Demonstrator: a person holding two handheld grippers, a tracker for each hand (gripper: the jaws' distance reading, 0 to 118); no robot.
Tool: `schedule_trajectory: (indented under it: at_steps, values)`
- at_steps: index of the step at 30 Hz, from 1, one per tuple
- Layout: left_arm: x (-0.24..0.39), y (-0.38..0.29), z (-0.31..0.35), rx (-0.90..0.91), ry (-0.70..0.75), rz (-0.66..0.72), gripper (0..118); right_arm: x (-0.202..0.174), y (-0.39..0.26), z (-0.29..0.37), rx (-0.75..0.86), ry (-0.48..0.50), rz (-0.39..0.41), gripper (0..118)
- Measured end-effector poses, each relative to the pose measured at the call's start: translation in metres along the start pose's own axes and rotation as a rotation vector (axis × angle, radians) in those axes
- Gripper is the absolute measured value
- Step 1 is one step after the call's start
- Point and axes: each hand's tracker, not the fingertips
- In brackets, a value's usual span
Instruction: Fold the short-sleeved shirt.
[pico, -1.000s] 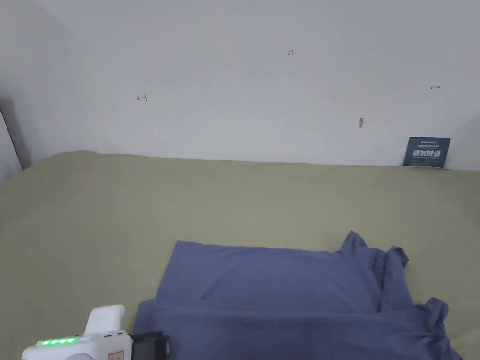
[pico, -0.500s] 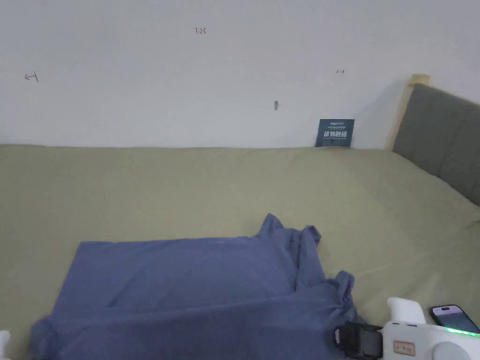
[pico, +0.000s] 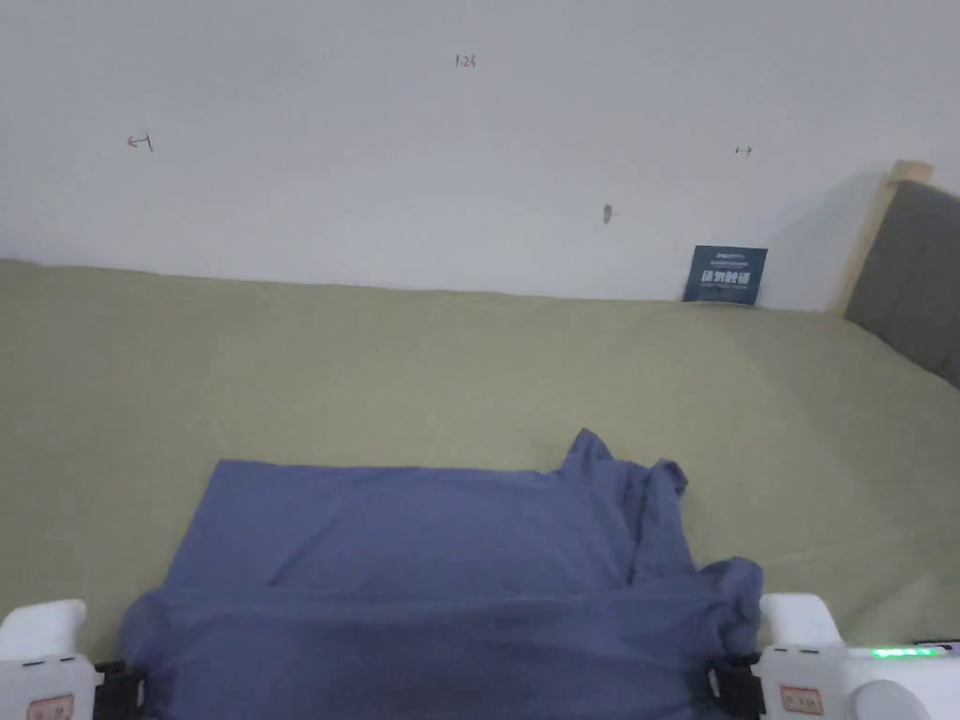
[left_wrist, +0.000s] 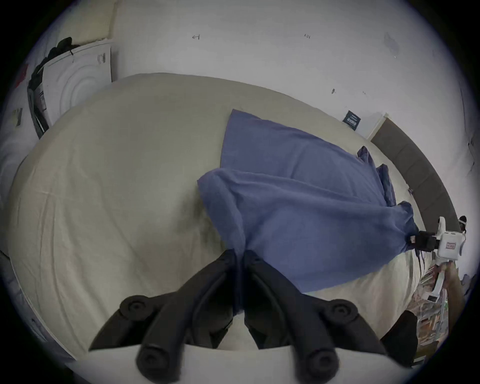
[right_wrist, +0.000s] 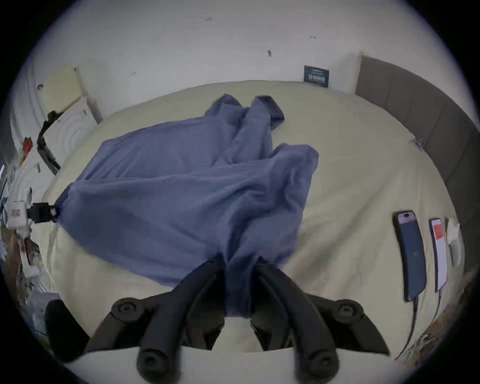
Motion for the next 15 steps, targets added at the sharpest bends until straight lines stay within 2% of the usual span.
schedule_trajectory:
  at_steps: [4, 10, 15]
  values:
    - [0.003, 0.005, 0.025, 0.008, -0.032, -0.016, 7, -0.001, 0.002, 0.027, 0.038, 0.026, -0.017, 16]
    - [0.002, -0.013, 0.062, 0.018, -0.053, -0.032, 6, -0.006, -0.010, 0.061, 0.021, 0.015, 0.036, 16]
    - [-0.005, -0.050, 0.078, -0.008, -0.076, -0.010, 6, 0.000, -0.044, 0.077, -0.026, 0.040, -0.005, 16]
